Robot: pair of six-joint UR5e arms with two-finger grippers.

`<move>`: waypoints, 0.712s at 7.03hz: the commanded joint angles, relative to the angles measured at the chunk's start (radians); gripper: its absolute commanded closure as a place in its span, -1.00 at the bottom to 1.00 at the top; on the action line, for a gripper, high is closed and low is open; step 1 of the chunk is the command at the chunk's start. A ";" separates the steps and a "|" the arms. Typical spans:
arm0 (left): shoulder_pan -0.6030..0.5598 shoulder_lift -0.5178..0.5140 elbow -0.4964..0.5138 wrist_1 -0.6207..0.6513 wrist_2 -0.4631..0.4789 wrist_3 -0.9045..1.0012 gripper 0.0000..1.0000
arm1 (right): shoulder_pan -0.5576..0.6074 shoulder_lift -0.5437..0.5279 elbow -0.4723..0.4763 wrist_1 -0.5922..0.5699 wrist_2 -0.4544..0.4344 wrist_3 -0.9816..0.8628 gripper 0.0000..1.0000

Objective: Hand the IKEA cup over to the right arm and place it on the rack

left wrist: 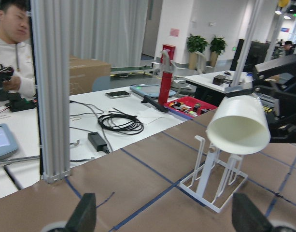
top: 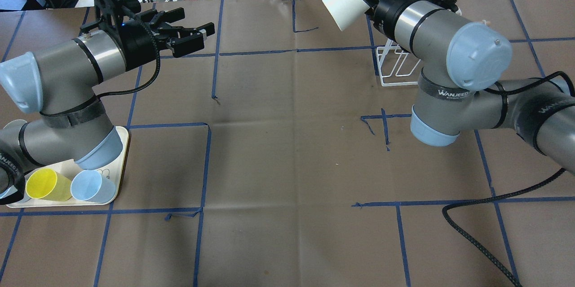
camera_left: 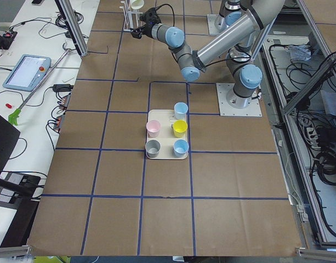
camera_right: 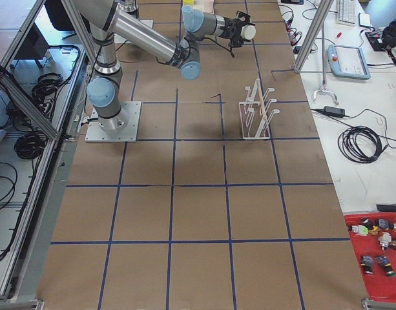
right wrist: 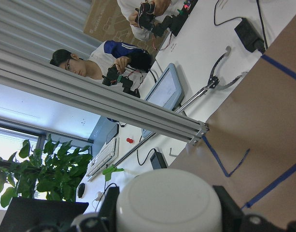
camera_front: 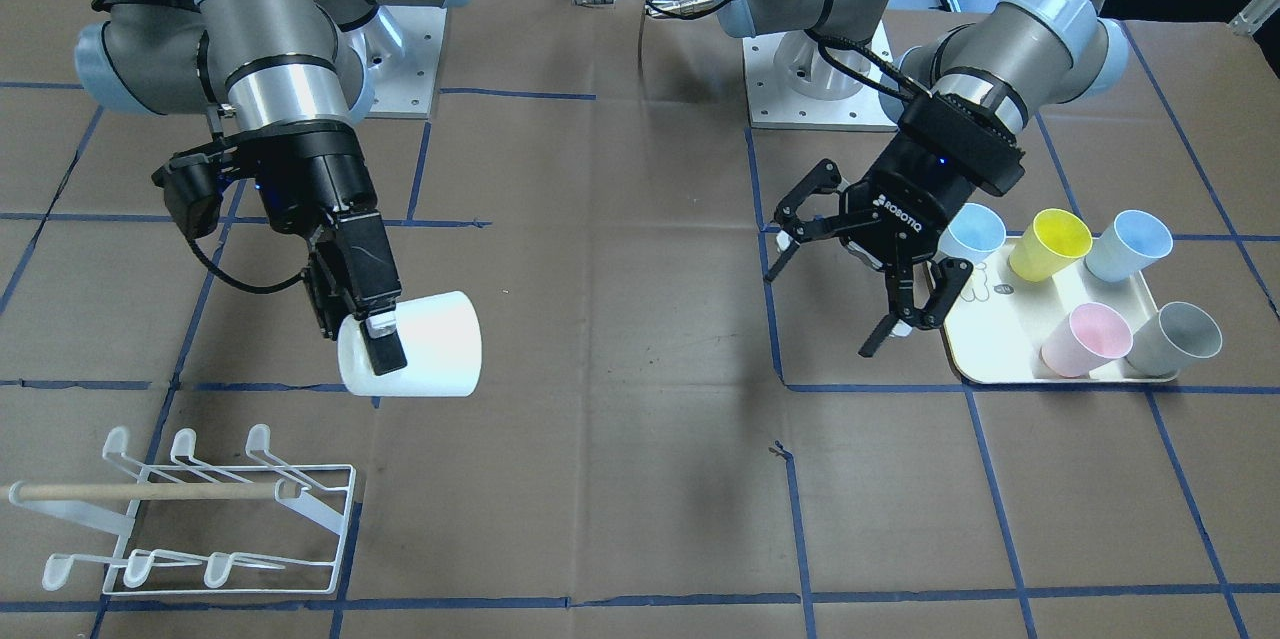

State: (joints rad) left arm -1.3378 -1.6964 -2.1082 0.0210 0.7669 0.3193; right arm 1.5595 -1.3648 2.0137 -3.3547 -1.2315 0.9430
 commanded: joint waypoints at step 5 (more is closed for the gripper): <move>-0.211 0.047 0.452 -1.233 0.808 -0.187 -0.99 | -0.182 0.157 -0.137 -0.064 -0.071 -0.870 0.80</move>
State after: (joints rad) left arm -1.5351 -1.6534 -1.7761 -0.9142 1.5155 0.1866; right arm 1.3868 -1.2613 1.9289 -3.3939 -1.2995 0.1983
